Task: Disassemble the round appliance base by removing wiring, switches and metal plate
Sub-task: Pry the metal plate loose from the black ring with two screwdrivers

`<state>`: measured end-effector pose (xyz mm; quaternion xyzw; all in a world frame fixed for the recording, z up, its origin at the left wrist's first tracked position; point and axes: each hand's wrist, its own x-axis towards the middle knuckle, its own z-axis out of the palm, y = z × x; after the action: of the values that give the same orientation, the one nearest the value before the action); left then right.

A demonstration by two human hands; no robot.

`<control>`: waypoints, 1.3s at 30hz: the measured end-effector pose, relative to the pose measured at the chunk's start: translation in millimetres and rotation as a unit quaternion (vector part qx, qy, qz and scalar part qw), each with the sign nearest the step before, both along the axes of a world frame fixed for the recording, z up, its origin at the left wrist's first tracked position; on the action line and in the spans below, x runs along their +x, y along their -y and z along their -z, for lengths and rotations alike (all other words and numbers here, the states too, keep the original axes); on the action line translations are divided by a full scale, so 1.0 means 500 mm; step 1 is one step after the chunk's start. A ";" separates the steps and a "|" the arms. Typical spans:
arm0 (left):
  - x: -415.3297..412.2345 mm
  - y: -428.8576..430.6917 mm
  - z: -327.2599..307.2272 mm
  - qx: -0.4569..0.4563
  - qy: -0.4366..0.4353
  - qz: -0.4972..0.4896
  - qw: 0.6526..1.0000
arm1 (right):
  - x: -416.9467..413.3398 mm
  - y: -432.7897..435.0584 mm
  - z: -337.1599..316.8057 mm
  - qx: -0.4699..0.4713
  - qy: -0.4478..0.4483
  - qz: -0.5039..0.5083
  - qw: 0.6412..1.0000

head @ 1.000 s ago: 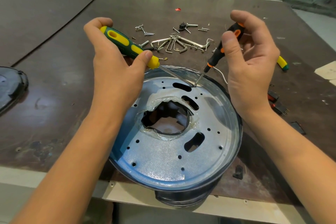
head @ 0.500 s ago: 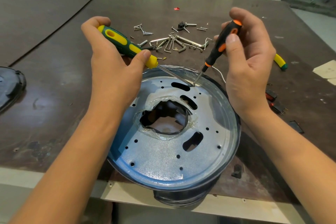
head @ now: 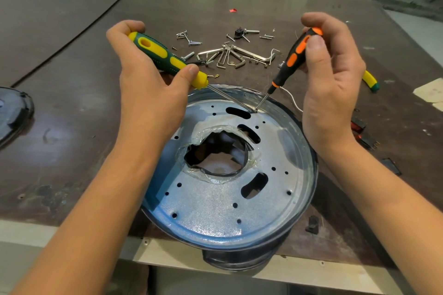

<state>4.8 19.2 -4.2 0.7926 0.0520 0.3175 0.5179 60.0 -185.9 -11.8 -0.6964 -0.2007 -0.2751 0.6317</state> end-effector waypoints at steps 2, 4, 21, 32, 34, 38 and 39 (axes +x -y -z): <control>0.000 0.000 -0.001 -0.004 0.000 0.004 1.000 | -0.001 0.000 -0.001 -0.022 0.013 0.018 1.000; -0.001 0.001 -0.002 -0.006 0.000 0.008 1.000 | 0.000 0.000 0.001 -0.041 0.027 0.018 0.999; -0.001 0.000 -0.002 -0.001 -0.003 0.005 1.000 | -0.004 -0.002 0.000 0.013 0.011 -0.038 0.999; -0.003 0.001 -0.001 0.000 -0.002 0.002 1.000 | -0.001 -0.003 0.001 0.045 -0.006 -0.078 0.996; -0.002 0.001 -0.001 0.001 -0.001 0.001 1.000 | -0.003 -0.006 -0.001 0.048 -0.006 -0.066 0.997; 0.001 0.000 0.001 0.000 0.003 0.004 1.000 | -0.002 -0.004 -0.006 0.018 0.044 -0.007 0.999; 0.001 -0.001 0.002 0.002 0.004 0.003 1.000 | -0.002 -0.002 -0.004 0.005 0.049 -0.008 0.999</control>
<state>5.5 19.5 -5.2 0.7928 0.0471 0.3192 0.5171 59.0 -184.8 -9.9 -0.6771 -0.2354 -0.3049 0.6270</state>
